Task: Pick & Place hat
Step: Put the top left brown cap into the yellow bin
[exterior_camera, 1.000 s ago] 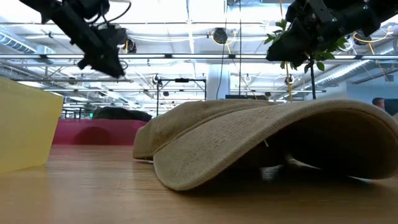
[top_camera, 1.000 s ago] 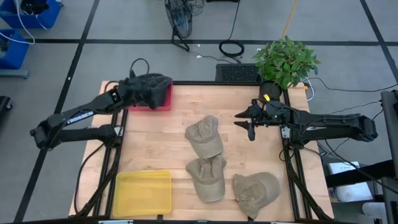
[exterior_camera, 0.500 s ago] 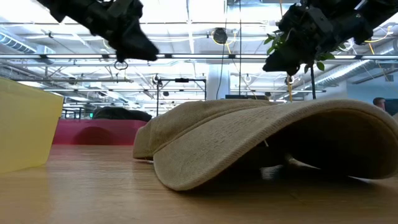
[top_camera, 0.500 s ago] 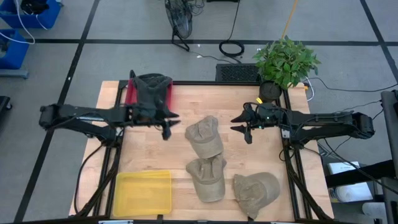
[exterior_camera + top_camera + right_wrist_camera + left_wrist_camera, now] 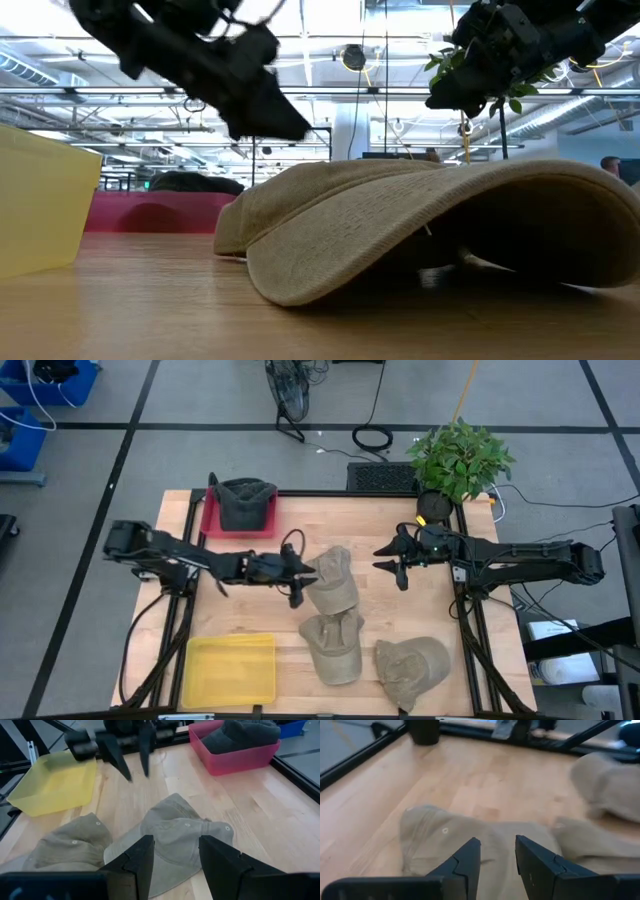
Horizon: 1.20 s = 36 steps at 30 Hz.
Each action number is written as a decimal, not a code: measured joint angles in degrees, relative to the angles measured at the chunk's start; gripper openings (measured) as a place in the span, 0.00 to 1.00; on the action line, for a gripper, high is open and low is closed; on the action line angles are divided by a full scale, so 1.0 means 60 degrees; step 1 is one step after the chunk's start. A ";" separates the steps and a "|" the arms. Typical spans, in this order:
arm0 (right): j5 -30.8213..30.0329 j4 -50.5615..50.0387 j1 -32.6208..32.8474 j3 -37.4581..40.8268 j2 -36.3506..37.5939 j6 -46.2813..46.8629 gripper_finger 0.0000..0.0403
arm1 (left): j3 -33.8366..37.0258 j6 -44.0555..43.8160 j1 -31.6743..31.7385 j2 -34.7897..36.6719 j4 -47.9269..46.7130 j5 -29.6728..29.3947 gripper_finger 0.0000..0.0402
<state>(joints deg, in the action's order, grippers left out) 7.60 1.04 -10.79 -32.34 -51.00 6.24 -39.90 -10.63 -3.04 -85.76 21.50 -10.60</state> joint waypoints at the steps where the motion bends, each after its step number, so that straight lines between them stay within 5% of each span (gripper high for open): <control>1: -0.0004 -0.0004 0.0000 0.0000 0.0000 -0.0003 0.35 | -0.0108 -0.0009 0.0003 -0.0280 0.0003 -0.0149 0.32; 12: -0.0004 -0.0099 0.0004 0.0000 0.0000 -0.0118 0.35 | -0.2121 -0.0653 0.0086 -0.3011 -0.0928 -0.0314 0.46; 21: -0.0004 -0.0608 0.0004 0.0000 0.0000 -0.0155 0.35 | -0.2925 -0.1004 0.0309 -0.3351 -0.2417 -0.0321 0.60; 36: -0.0004 -0.0598 0.0004 0.0000 0.0011 -0.0156 0.35 | -0.2921 -0.0733 0.0380 -0.3711 -0.2319 -0.0080 0.23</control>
<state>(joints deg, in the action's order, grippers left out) 7.57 -2.55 -10.76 -32.34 -50.94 5.30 -57.43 -15.03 -0.75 -108.03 7.59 -11.08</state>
